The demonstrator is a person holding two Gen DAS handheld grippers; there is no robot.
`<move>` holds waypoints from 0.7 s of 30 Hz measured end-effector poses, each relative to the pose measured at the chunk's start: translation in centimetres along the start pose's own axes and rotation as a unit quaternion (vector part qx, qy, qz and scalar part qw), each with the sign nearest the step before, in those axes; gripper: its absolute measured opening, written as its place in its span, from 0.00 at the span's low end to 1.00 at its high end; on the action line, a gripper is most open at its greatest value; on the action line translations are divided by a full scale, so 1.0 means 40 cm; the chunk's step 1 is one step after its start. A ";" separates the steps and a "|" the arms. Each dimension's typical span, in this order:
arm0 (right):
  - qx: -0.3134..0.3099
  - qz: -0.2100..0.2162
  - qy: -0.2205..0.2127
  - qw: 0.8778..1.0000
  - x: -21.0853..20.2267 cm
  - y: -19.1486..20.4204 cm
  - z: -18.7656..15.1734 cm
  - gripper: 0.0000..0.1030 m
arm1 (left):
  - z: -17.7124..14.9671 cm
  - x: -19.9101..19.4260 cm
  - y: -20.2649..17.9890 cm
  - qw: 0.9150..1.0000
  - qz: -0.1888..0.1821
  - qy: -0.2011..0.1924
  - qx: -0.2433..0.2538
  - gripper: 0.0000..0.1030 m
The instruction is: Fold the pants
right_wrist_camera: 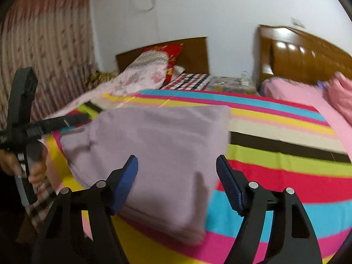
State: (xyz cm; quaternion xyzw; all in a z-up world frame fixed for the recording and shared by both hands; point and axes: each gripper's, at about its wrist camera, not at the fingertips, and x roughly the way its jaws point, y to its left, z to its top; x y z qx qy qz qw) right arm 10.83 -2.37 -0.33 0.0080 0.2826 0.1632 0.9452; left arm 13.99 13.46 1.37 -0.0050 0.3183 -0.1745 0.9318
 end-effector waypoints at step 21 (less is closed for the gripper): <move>0.046 0.018 0.034 0.998 0.022 -0.116 0.014 0.87 | -0.125 0.060 0.044 0.997 0.053 0.038 0.028 0.98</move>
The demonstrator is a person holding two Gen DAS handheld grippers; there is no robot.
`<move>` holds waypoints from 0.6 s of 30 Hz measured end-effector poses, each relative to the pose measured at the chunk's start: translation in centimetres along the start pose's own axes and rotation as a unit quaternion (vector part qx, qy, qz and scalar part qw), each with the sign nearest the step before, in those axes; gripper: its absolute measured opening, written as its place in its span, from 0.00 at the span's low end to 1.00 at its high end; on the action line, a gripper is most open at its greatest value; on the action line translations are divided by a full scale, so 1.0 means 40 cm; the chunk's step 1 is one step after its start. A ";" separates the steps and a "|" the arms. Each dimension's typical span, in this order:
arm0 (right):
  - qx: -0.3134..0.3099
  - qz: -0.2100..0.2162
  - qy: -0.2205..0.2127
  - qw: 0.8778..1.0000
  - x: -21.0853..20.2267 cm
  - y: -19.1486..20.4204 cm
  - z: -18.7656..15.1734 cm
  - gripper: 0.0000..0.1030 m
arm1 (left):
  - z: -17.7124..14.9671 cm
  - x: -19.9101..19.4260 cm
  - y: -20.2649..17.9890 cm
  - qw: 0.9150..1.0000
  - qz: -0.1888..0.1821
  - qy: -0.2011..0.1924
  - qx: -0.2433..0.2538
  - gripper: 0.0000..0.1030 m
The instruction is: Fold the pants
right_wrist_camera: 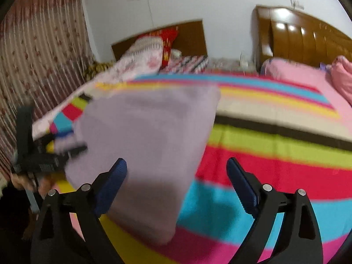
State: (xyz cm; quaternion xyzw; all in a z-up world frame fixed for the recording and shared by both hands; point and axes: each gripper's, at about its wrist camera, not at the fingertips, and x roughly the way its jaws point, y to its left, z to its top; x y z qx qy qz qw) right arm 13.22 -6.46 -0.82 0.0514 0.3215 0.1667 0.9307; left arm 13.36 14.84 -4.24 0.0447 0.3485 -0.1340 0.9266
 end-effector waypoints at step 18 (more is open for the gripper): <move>-0.042 0.111 0.137 0.983 0.429 0.026 0.295 0.87 | -0.003 -0.003 -0.002 1.000 0.000 -0.004 0.001 0.98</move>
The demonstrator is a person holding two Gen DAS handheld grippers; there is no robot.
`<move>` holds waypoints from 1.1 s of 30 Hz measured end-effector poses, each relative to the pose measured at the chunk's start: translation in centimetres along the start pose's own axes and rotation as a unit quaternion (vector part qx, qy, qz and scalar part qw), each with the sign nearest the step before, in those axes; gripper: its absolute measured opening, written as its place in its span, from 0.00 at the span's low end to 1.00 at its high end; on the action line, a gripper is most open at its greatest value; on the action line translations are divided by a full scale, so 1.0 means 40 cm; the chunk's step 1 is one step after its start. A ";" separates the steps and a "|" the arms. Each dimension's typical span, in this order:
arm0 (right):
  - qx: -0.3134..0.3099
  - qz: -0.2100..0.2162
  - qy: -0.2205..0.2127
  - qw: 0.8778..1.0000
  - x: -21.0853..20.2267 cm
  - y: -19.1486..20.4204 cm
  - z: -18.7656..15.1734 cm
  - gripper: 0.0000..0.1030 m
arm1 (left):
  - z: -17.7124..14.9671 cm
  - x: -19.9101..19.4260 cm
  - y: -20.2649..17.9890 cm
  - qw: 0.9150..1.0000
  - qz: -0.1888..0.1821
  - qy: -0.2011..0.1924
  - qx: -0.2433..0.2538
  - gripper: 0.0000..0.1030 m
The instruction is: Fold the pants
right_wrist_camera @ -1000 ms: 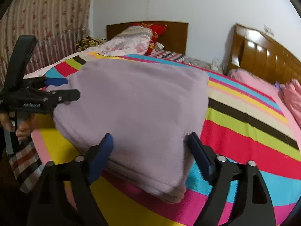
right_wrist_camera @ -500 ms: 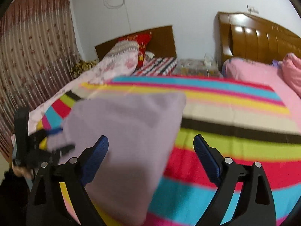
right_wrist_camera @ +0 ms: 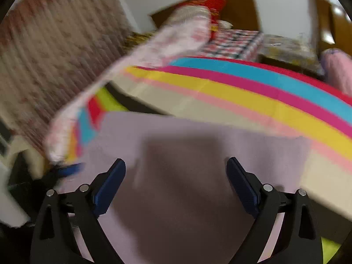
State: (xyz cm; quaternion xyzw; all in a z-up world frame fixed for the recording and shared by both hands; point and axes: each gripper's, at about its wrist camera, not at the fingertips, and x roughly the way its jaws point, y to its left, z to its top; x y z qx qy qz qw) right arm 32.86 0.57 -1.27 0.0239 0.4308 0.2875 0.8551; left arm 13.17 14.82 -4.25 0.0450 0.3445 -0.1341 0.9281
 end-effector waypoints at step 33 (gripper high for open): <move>0.035 -0.185 -0.248 0.950 -0.528 0.319 -0.565 0.94 | 0.043 -0.413 -0.226 0.983 0.079 -0.151 -0.061 0.99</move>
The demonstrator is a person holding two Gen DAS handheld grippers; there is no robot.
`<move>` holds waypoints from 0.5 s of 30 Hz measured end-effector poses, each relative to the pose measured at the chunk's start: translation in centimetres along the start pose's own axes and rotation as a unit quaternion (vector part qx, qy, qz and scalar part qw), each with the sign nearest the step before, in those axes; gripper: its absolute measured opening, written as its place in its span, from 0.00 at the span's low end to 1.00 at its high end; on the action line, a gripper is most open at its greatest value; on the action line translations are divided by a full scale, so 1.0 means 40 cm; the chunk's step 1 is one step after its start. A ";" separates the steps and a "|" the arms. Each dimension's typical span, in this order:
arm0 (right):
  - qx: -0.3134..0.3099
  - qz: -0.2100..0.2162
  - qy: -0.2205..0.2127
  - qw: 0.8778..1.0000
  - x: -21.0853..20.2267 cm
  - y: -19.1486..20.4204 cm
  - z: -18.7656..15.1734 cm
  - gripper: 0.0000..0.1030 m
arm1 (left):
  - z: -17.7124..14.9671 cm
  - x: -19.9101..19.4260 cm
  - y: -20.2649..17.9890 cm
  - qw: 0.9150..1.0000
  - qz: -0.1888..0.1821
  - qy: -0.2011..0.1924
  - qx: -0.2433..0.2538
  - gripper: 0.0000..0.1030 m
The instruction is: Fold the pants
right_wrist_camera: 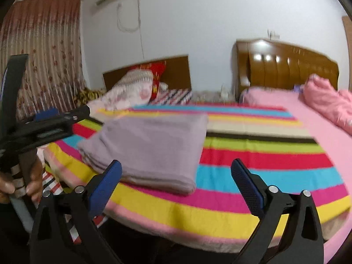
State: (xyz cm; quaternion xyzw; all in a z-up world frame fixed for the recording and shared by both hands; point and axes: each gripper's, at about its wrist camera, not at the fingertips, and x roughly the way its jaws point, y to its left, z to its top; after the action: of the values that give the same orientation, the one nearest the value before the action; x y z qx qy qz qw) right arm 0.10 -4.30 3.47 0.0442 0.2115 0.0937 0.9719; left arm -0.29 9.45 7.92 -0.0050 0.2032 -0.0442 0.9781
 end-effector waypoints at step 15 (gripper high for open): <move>0.001 0.002 0.035 0.999 -0.002 0.041 -0.064 0.95 | -0.138 0.059 -0.009 0.996 0.013 0.089 -0.006 0.99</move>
State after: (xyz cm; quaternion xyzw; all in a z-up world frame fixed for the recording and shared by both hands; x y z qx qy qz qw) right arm -1.29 -2.60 1.39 0.0425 0.2453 0.0966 0.9637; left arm -0.34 8.94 1.93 -0.0046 0.2898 -0.0304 0.9566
